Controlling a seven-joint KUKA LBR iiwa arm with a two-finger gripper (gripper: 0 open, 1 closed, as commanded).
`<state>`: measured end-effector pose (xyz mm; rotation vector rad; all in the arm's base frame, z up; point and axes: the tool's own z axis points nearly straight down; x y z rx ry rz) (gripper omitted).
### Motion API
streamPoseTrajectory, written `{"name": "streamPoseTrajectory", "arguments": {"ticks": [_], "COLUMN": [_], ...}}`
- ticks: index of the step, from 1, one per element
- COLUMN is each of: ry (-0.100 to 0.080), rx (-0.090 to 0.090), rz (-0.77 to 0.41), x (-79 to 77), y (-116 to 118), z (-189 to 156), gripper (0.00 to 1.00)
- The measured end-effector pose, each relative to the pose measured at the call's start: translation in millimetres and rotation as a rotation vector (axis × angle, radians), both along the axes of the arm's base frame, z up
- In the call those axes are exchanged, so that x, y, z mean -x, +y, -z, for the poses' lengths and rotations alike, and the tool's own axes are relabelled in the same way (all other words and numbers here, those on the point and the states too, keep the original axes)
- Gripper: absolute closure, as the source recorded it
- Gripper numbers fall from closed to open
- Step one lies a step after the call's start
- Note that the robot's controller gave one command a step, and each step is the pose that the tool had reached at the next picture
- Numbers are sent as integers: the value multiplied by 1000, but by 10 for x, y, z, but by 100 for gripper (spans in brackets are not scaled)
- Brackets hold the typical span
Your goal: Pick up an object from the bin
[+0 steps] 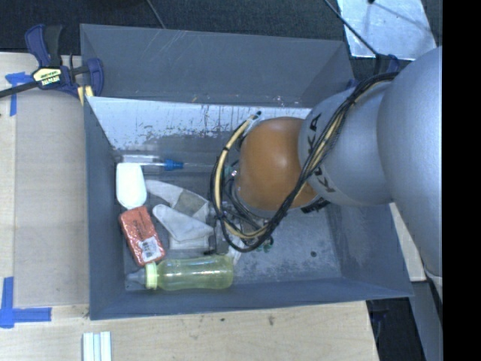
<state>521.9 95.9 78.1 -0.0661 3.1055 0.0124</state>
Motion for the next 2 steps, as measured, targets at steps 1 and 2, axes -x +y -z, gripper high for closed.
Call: {"name": "streamPoseTrajectory", "arguments": {"ticks": [1,2], "ry": [36,32], "rx": [9,9], "rz": [-5,-15], "x": [106,-182], "y": [51,96], "z": [-426,-1933], "gripper": [100,100]}}
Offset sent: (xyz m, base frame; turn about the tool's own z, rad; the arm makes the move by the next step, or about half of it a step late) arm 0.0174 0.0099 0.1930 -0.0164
